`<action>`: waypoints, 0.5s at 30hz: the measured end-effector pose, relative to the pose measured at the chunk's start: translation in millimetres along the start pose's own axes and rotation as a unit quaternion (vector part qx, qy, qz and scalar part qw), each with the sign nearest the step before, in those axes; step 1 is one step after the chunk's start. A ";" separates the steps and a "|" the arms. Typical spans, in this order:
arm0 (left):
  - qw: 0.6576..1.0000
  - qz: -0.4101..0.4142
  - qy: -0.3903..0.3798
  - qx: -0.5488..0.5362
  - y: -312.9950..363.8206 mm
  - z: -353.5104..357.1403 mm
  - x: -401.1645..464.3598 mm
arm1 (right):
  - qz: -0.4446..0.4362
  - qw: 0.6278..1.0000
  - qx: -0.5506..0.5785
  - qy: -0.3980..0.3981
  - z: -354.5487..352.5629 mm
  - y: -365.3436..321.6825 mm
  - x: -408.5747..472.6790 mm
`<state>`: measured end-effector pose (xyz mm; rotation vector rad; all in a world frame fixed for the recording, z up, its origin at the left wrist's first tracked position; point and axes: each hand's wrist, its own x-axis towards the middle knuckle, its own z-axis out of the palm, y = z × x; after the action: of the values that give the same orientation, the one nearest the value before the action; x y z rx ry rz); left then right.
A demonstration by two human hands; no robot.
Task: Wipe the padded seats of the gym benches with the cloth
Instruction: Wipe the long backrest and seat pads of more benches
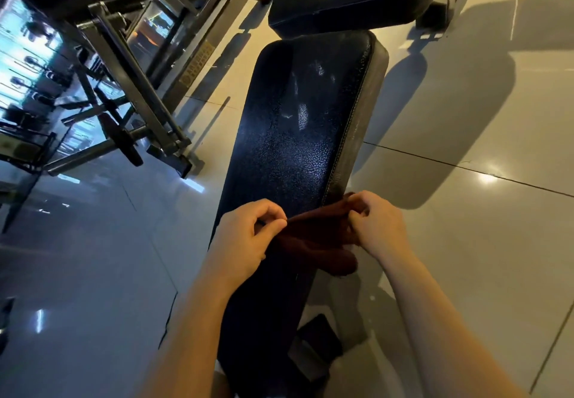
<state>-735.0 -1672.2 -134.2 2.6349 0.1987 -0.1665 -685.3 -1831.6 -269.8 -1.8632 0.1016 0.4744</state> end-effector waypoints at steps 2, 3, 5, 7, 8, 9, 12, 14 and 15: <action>1.000 -0.008 0.007 -0.006 -9.6 3.9 -10.3 | -0.031 0.997 -0.067 -0.001 -2.8 2.3 -6.4; 1.000 -0.016 0.008 -0.010 -14.0 6.3 -16.1 | -0.045 0.995 -0.090 0.000 -3.3 4.9 -10.0; 0.999 -0.033 0.007 -0.013 -21.7 10.9 -27.9 | -0.071 0.992 -0.104 0.003 -2.4 12.0 -16.2; 0.999 -0.024 0.015 0.017 -28.9 14.2 -38.3 | -0.103 0.991 -0.090 0.013 -0.8 15.5 -21.9; 0.999 -0.008 0.024 0.039 -32.5 16.0 -42.8 | -0.113 0.991 -0.072 0.009 0.4 16.6 -23.5; 0.998 0.009 0.035 0.061 -35.1 16.9 -46.6 | -0.113 0.992 -0.046 -0.005 1.7 16.4 -24.1; 0.992 0.047 0.060 0.101 -38.5 18.2 -54.4 | -0.084 0.994 0.036 -0.057 8.2 20.6 -20.8; 0.990 0.057 0.075 0.110 -38.7 19.3 -58.2 | -0.085 0.993 0.027 -0.083 12.2 26.5 -21.5; 0.988 0.061 0.082 0.114 -38.5 19.5 -59.6 | -0.089 0.991 0.018 -0.098 14.8 28.1 -23.8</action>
<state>-801.7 -1654.6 -159.9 2.8804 0.0745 0.0732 -719.5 -1831.4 -289.9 -1.7623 -0.1857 0.5235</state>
